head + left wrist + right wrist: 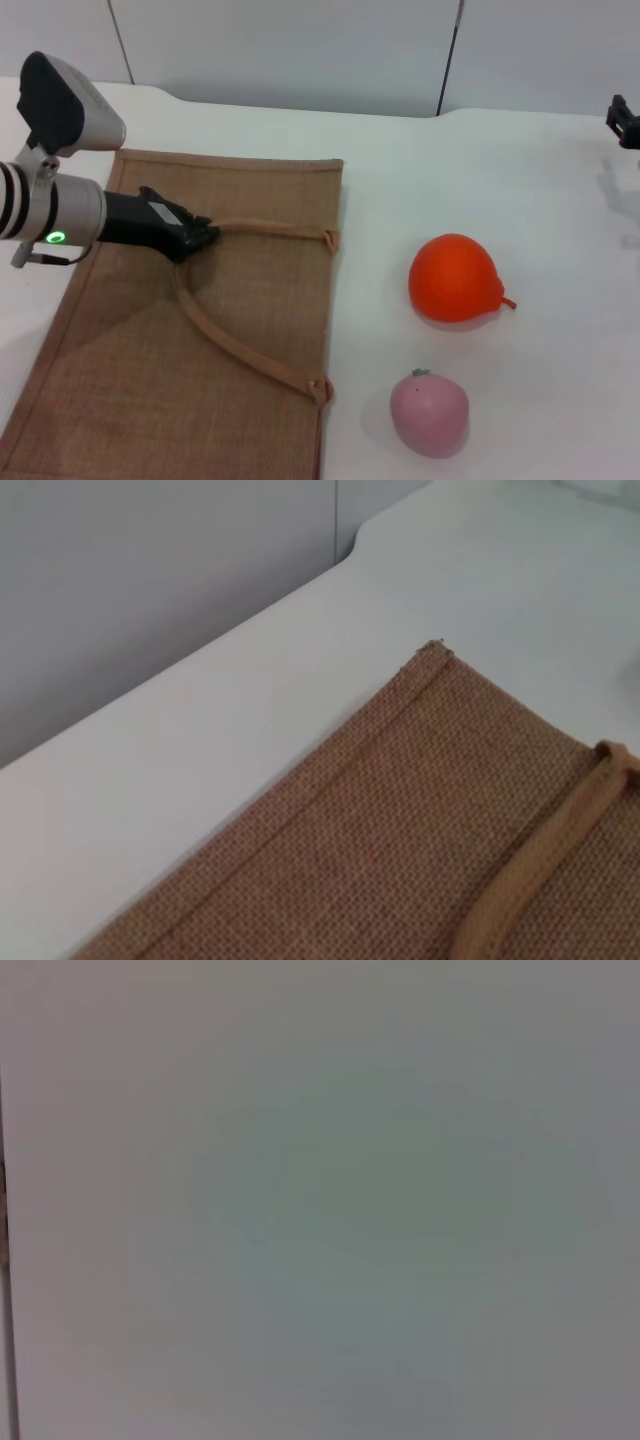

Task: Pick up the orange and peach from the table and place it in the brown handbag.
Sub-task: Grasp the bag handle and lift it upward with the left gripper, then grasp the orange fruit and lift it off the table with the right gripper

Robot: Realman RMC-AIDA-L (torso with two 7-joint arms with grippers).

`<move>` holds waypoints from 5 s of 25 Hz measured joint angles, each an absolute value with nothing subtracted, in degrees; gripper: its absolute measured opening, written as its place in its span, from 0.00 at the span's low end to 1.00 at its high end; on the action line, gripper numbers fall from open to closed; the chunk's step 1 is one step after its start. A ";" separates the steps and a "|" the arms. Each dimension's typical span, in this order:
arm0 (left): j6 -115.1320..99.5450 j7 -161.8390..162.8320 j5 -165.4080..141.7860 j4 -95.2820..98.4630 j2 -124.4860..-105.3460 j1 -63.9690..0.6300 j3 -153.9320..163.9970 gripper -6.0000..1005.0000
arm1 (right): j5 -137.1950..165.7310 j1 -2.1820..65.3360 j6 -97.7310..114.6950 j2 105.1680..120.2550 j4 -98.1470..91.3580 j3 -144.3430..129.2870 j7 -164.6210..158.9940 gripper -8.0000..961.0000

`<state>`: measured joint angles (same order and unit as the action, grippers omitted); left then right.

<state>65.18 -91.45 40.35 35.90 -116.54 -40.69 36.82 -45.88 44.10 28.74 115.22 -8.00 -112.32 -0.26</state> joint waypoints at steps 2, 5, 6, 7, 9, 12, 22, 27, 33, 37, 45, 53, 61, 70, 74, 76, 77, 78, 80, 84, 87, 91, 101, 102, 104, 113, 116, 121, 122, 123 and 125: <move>65.17 -91.11 40.40 36.12 -116.54 -40.75 36.80 0.21 | -45.88 44.09 28.74 115.22 -8.00 -112.32 -0.20 0.71; 66.43 -90.26 40.67 37.84 -116.55 -40.87 36.81 0.16 | -45.88 44.07 28.45 115.22 -8.00 -112.32 0.07 0.71; 67.38 -90.16 41.06 38.72 -116.55 -40.87 36.82 0.14 | -45.88 44.06 28.26 115.22 -7.99 -112.32 0.08 0.71; 68.60 -90.03 41.77 40.25 -116.55 -40.86 36.82 0.12 | -45.88 44.06 28.16 115.22 -7.98 -112.32 0.08 0.71; 72.03 -89.54 43.96 44.22 -116.55 -40.62 36.83 0.12 | -45.87 44.06 28.12 115.22 -7.90 -112.32 0.09 0.71; 77.74 -86.95 45.94 52.27 -116.54 -40.09 36.83 0.12 | -45.71 43.95 28.10 115.28 -7.79 -112.43 0.11 0.71; 92.68 -74.46 47.99 79.64 -116.53 -38.46 36.75 0.12 | -41.61 43.04 24.56 115.58 -10.68 -114.62 0.53 0.71; 97.28 -70.34 49.40 90.24 -116.30 -37.99 35.07 0.12 | -41.48 41.69 24.19 115.52 -14.35 -116.76 3.43 0.71; 103.38 -67.42 50.14 98.08 -116.04 -39.22 30.95 0.12 | -41.48 36.80 17.55 113.89 -30.38 -114.86 11.96 0.71; 104.42 -66.96 50.37 100.17 -116.06 -39.39 30.46 0.13 | -41.48 30.90 3.58 112.83 -48.65 -107.98 22.24 0.71; 104.50 -66.82 50.37 100.49 -116.03 -39.09 30.12 0.13 | -41.43 22.25 -28.23 115.46 -76.97 -94.26 36.03 0.70; 104.59 -66.87 49.76 102.08 -115.68 -38.68 28.95 0.13 | -37.67 20.61 -58.78 115.46 -95.57 -91.31 31.27 0.70; 104.64 -66.85 49.74 103.46 -115.85 -38.21 28.39 0.13 | -36.77 20.57 -75.81 115.61 -101.62 -90.64 28.47 0.71; 105.00 -66.55 49.74 103.62 -115.98 -38.15 28.57 0.13 | -37.93 22.12 -78.01 115.71 -96.49 -91.57 27.73 0.71; 105.48 -66.38 49.81 103.62 -116.01 -38.43 28.64 0.14 | -40.27 24.08 -76.59 115.76 -91.81 -91.91 27.96 0.72; 105.48 -66.37 49.89 103.63 -116.01 -38.47 28.74 0.14 | -40.68 26.38 -75.29 115.75 -87.45 -91.89 28.02 0.72; 105.48 -66.36 49.90 103.63 -116.03 -38.51 28.85 0.14 | -40.68 26.38 -75.29 115.75 -87.45 -91.89 28.02 0.72; 105.48 -66.36 49.93 103.62 -116.05 -38.57 28.97 0.14 | -40.75 27.08 -74.95 115.75 -85.80 -91.81 28.02 0.73; 105.48 -66.36 49.96 103.63 -116.08 -38.63 29.08 0.14 | -41.01 28.99 -74.24 115.75 -82.12 -91.70 28.06 0.73; 105.48 -66.35 49.95 103.62 -116.10 -38.73 29.10 0.14 | -41.36 31.31 -73.72 115.75 -78.54 -91.62 28.08 0.75; 105.48 -66.35 50.03 103.62 -116.10 -38.75 29.09 0.14 | -41.28 32.00 -73.44 115.64 -77.84 -91.32 28.08 0.77; 105.47 -66.35 49.92 103.62 -116.10 -38.80 29.12 0.14 | -41.02 32.75 -73.43 115.49 -77.15 -90.63 28.03 0.79; 105.96 -66.30 49.88 104.84 -116.18 -38.87 29.18 0.14 | -40.96 36.82 -73.40 115.40 -69.67 -90.52 28.25 0.80; 106.01 -66.26 49.88 105.00 -116.19 -38.95 29.18 0.14 | -40.95 37.01 -73.38 115.40 -69.33 -90.50 28.26 0.80; 106.04 -66.20 49.77 105.03 -116.19 -39.07 29.18 0.14 | -40.94 37.31 -73.31 115.39 -68.97 -90.19 28.37 0.80; 106.09 -66.17 49.72 105.02 -116.20 -39.21 29.26 0.15 | -40.62 38.28 -73.24 115.31 -67.37 -87.23 29.58 0.80; 106.09 -66.18 49.72 104.90 -116.19 -39.27 29.27 0.15 | -40.33 39.27 -73.24 115.37 -65.17 -87.05 30.29 0.80; 106.08 -66.25 49.74 104.62 -116.19 -39.30 29.33 0.15 | -40.19 41.00 -73.17 115.52 -61.52 -87.21 31.39 0.80; 106.08 -66.25 49.74 104.62 -116.19 -39.30 29.33 0.15 | -40.21 41.14 -73.16 115.55 -61.27 -87.24 31.42 0.80; 106.08 -66.25 49.77 104.61 -116.19 -39.29 29.54 0.15 | -40.21 41.22 -73.16 115.57 -61.11 -87.22 31.43 0.80; 106.01 -66.23 49.79 104.59 -116.19 -39.29 30.13 0.15 | -40.33 41.28 -73.16 115.58 -60.92 -87.05 31.47 0.80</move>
